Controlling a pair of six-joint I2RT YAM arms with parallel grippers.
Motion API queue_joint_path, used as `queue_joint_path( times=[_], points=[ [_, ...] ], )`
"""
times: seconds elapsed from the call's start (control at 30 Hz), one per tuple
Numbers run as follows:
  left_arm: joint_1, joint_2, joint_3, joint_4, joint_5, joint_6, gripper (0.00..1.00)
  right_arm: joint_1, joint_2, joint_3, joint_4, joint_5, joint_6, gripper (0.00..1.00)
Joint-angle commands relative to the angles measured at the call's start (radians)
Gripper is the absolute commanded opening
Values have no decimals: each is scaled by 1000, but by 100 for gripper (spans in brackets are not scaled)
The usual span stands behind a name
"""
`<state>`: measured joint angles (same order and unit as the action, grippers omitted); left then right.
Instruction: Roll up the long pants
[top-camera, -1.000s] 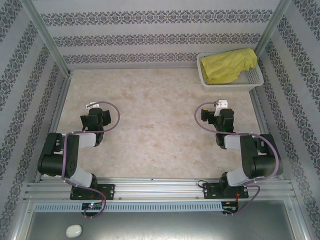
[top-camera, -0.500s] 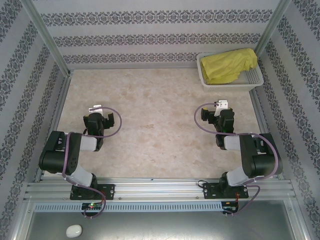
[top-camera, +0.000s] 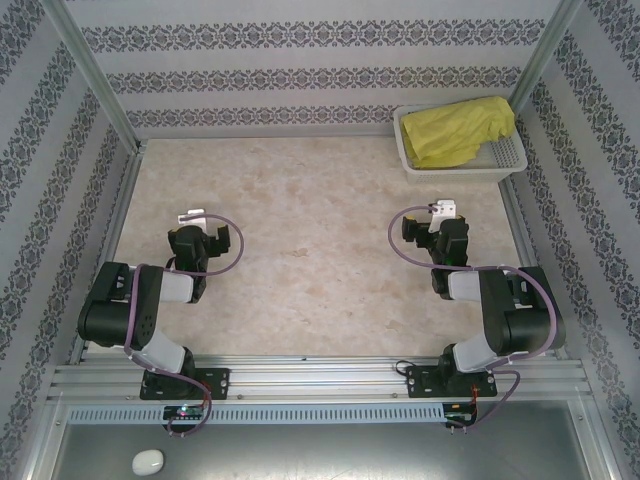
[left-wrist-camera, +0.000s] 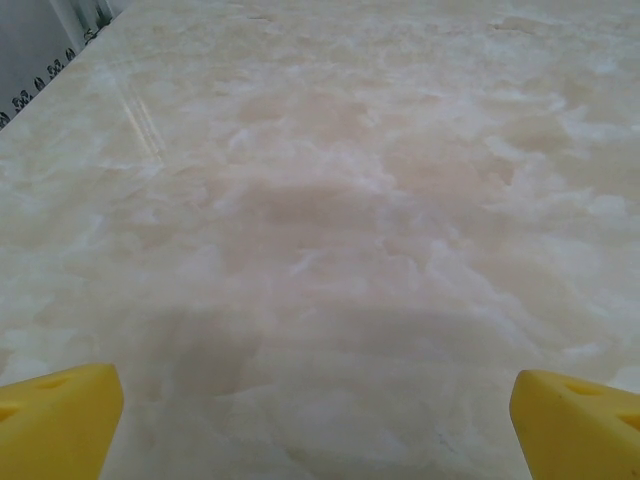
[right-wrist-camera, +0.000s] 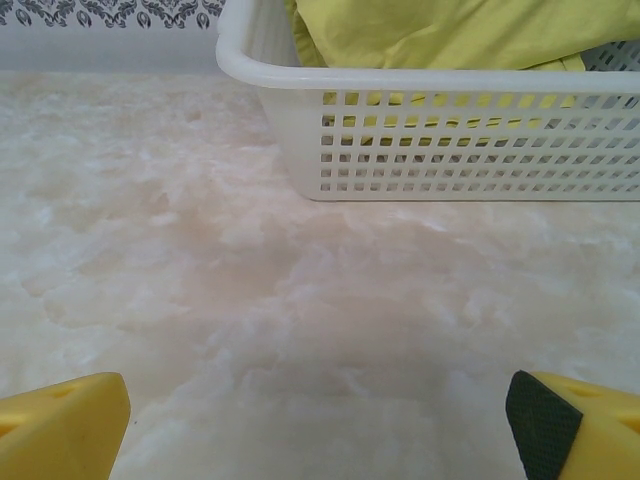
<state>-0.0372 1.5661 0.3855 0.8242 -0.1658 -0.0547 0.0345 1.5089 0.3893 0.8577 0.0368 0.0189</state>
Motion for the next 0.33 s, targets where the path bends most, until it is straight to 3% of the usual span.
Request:
queue_joint_path(
  times=[0.0,0.3],
  points=[
    [10,-6,6,47,9,16,100,-12,-2,-1,23,-14,-1,98],
    [10,-7,7,45,9,16,100,-12,-5,-4,24,-13,-3,98]
  ],
)
